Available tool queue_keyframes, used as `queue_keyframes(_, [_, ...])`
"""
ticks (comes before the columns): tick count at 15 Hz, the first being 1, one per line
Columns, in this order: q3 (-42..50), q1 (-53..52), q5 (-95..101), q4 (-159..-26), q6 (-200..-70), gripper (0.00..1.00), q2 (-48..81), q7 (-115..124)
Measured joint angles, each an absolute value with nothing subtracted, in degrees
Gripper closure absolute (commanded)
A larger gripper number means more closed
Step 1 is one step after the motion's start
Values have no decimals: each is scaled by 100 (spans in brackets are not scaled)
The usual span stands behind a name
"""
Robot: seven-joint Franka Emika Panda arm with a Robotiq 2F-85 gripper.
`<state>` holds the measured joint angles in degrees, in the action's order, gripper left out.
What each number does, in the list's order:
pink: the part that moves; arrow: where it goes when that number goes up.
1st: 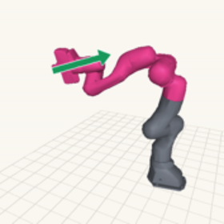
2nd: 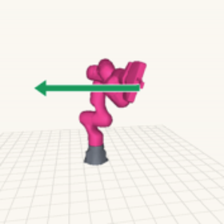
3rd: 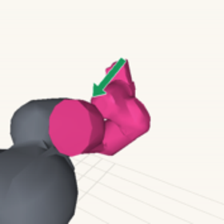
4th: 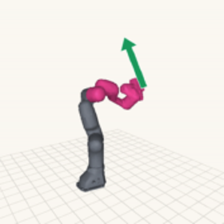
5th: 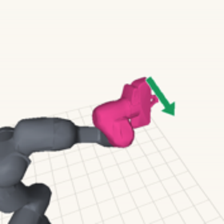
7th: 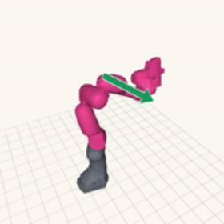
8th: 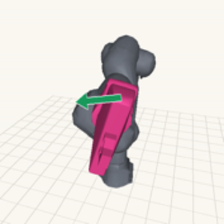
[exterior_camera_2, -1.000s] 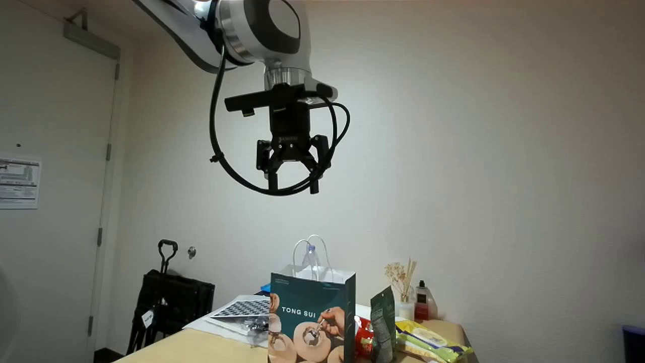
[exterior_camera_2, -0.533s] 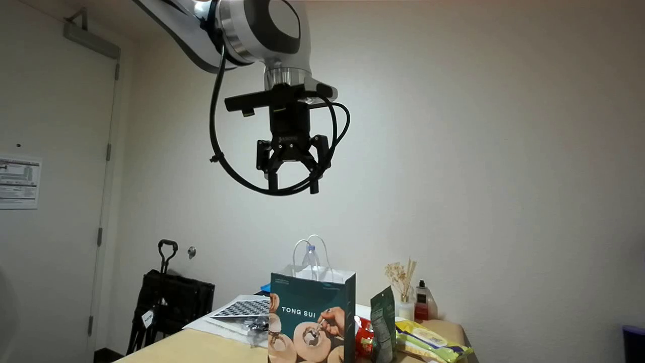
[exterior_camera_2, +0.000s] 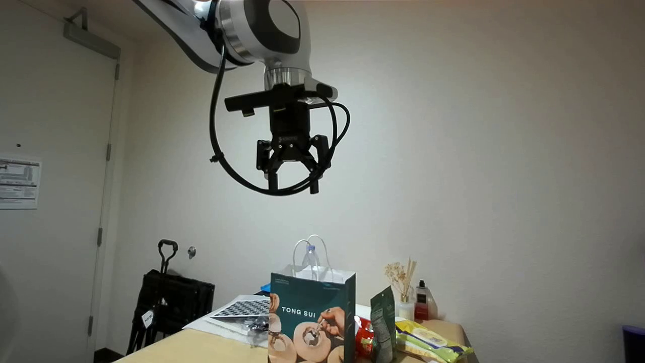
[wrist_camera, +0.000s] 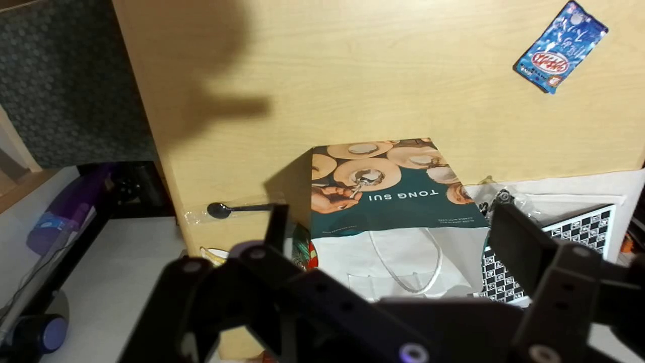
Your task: Put the blue packet in the green bag
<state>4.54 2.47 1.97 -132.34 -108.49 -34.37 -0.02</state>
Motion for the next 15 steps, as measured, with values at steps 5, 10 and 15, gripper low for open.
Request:
queue_keyframes(5, [454, 247, 197, -13234, -10849, 0, -3437, -2])
queue_keyframes(10, [347, 207, 197, -13255, -10802, 0, -3299, -2])
queue_keyframes(15, [344, 207, 197, -13255, -10802, 0, -3271, -2])
